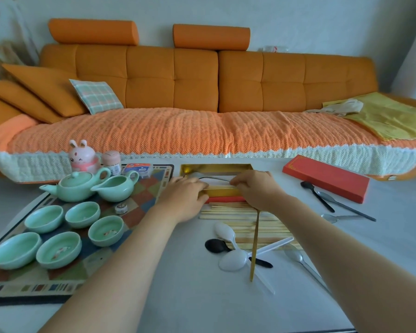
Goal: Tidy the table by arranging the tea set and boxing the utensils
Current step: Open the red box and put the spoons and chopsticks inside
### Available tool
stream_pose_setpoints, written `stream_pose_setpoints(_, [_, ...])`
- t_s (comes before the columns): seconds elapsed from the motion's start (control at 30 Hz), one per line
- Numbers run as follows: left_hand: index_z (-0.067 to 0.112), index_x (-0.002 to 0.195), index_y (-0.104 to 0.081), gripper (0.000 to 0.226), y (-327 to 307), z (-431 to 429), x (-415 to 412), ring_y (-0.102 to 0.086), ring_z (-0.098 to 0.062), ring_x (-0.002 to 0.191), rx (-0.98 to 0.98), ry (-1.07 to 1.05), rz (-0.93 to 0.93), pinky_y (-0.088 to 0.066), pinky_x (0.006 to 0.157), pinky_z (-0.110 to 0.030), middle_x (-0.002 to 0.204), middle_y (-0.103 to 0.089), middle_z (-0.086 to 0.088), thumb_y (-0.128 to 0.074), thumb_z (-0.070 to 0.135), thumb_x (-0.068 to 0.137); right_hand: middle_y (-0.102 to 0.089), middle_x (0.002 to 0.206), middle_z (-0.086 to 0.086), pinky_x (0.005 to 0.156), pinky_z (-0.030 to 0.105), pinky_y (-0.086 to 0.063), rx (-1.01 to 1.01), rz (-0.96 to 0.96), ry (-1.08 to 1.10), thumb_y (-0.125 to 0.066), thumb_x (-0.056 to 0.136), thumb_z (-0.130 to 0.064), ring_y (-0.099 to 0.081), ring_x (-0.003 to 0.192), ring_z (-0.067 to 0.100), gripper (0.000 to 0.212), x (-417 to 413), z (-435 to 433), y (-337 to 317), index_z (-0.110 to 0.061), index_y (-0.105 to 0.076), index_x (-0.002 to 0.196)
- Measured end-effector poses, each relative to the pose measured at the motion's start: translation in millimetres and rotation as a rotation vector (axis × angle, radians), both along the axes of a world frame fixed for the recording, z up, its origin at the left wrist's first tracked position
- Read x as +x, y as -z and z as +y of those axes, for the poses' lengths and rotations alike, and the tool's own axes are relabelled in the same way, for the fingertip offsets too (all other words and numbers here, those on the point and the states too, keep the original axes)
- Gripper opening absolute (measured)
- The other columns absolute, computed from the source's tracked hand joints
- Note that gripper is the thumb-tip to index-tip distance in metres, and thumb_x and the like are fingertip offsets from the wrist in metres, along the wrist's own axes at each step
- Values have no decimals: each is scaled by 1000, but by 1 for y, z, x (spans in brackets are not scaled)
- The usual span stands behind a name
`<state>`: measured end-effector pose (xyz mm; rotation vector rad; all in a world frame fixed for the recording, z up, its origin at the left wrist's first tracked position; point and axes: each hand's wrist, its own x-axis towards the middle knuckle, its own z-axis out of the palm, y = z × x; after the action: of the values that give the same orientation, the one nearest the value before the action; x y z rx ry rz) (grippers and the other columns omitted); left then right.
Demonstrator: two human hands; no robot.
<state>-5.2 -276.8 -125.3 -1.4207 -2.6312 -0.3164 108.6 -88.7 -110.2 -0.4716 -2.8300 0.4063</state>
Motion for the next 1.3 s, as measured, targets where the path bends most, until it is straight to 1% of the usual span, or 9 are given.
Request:
stream_pose_setpoints(0.13, [29, 140, -51, 43, 1, -1, 0, -43, -19, 130, 12, 6, -6, -24, 110, -36, 142, -51, 7, -43, 42, 100, -62, 129, -11, 107, 35, -24, 67, -75, -68, -36, 95, -20, -53, 112, 12, 41, 7, -5, -3, -28, -70, 117])
stream_pose_setpoints(0.23, [28, 138, -53, 41, -2, -2, 5, -41, -17, 129, 61, 10, 28, -24, 109, -35, 138, -49, 8, -48, 40, 99, -60, 131, -9, 105, 35, -25, 127, 12, -101, -44, 93, -18, -49, 121, 15, 37, 10, -3, -1, -26, -69, 120])
stream_pose_setpoints(0.3, [27, 129, -59, 33, -6, -2, 11, -43, -17, 122, 124, 35, 95, -26, 105, -34, 128, -50, 7, -53, 35, 97, -64, 123, -5, 101, 35, -30, 172, 142, -131, -49, 89, -11, -50, 117, 19, 36, 13, -3, -3, -24, -72, 113])
stream_pose_setpoints(0.4, [25, 110, -68, 18, -12, 0, 23, -50, -15, 108, 221, 87, 110, -35, 85, -27, 112, -55, 7, -58, 24, 95, -68, 101, -3, 91, 38, -44, 178, 254, -187, -54, 85, -5, -57, 98, 21, 31, 18, -8, -10, -22, -76, 98])
stream_pose_setpoints(0.5, [25, 106, -70, 19, -10, 2, 34, -57, -14, 98, 186, 125, 7, -44, 72, -28, 105, -59, 9, -55, 19, 95, -69, 106, -9, 90, 28, -43, 177, 54, -199, -53, 91, -14, -60, 99, 14, 27, 29, -18, -16, -26, -75, 101])
stream_pose_setpoints(0.63, [28, 120, -68, 30, -2, 4, 42, -56, -13, 108, 98, 160, -40, -49, 85, -31, 116, -61, 12, -54, 18, 95, -68, 111, -11, 100, 32, -40, 264, -112, -181, -49, 95, -24, -59, 104, 14, 29, 39, -17, -8, -31, -72, 110])
stream_pose_setpoints(0.83, [32, 128, -63, 34, 2, 6, 47, -54, -14, 112, 61, 183, -30, -50, 86, -33, 120, -61, 10, -55, 23, 96, -68, 107, -11, 100, 37, -37, 340, -70, -166, -55, 96, -20, -51, 106, 16, 27, 40, -19, 3, -35, -70, 111])
stream_pose_setpoints(1.1, [27, 111, -71, 22, 3, 1, 43, -58, -19, 89, 54, 100, -52, -48, 71, -33, 99, -59, 7, -59, 37, 96, -70, 104, -12, 100, 31, -36, 128, 29, -232, -61, 94, -21, -55, 106, 14, 19, 34, -40, 7, -29, -72, 108])
stream_pose_setpoints(1.3, [28, 98, -69, 11, -2, -16, 30, -55, -12, 94, 51, 49, -100, -46, 74, -29, 102, -56, 12, -59, 25, 95, -68, 116, -8, 99, 30, -40, 91, -46, -214, -61, 95, -27, -58, 108, 13, 25, 31, -42, 3, -26, -68, 119])
